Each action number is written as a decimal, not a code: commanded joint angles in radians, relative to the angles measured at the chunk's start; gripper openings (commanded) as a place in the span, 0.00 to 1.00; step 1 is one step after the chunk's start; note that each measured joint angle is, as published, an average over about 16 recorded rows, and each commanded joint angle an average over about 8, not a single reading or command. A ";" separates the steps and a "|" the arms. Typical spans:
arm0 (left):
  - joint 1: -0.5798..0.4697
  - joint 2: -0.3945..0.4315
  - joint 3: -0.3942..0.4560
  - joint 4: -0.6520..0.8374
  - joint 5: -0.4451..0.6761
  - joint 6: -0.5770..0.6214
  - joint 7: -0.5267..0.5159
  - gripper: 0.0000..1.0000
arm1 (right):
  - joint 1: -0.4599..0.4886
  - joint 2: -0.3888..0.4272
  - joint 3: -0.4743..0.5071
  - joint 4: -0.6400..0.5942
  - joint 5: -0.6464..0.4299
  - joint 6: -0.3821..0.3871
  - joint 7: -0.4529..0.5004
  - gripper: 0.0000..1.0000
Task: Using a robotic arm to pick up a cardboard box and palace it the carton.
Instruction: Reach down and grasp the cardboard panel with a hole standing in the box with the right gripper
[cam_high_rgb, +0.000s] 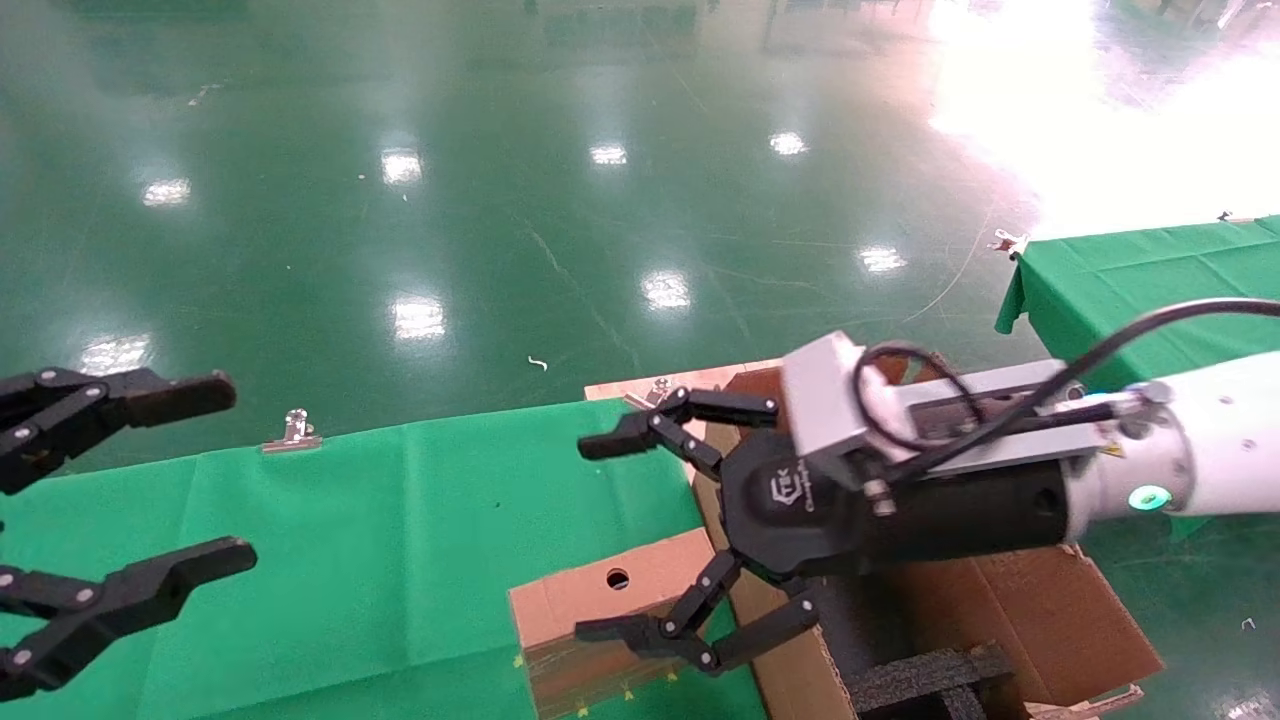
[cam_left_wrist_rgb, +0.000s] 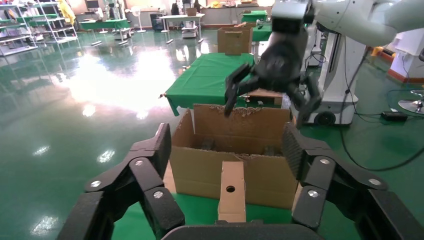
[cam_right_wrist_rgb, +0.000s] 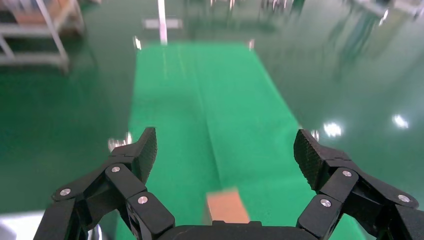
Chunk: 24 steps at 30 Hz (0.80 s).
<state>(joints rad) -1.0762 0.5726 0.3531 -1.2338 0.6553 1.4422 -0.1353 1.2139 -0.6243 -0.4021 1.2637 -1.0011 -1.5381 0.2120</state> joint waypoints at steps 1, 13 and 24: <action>0.000 0.000 0.000 0.000 0.000 0.000 0.000 0.00 | 0.037 -0.003 -0.028 -0.004 -0.067 -0.010 0.011 1.00; 0.000 0.000 0.000 0.000 0.000 0.000 0.000 0.00 | 0.230 -0.136 -0.250 -0.082 -0.371 -0.039 -0.022 1.00; 0.000 0.000 0.000 0.000 0.000 0.000 0.000 0.00 | 0.366 -0.248 -0.440 -0.166 -0.529 -0.041 -0.078 1.00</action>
<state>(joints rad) -1.0762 0.5726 0.3531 -1.2338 0.6553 1.4422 -0.1353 1.5765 -0.8717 -0.8385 1.0980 -1.5236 -1.5776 0.1339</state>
